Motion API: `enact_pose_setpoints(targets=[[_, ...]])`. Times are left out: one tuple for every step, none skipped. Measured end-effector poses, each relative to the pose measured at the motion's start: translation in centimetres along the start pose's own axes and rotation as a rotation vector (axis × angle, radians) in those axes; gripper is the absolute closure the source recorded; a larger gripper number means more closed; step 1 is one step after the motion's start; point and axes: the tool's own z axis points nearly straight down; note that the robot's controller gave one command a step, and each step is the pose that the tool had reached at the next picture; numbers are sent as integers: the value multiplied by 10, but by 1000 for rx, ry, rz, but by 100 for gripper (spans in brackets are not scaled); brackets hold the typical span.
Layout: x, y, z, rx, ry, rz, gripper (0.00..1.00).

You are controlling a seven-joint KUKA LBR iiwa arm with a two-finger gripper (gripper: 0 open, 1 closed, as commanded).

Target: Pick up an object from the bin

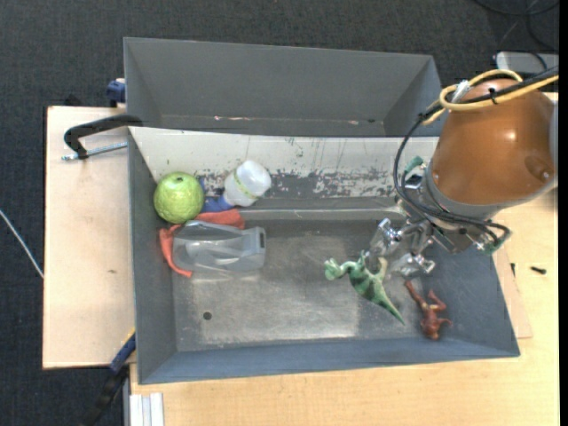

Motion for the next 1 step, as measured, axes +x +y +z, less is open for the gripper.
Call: enact_pose_setpoints(targets=[[3, -12, -19, -7, 4, -74, 100]])
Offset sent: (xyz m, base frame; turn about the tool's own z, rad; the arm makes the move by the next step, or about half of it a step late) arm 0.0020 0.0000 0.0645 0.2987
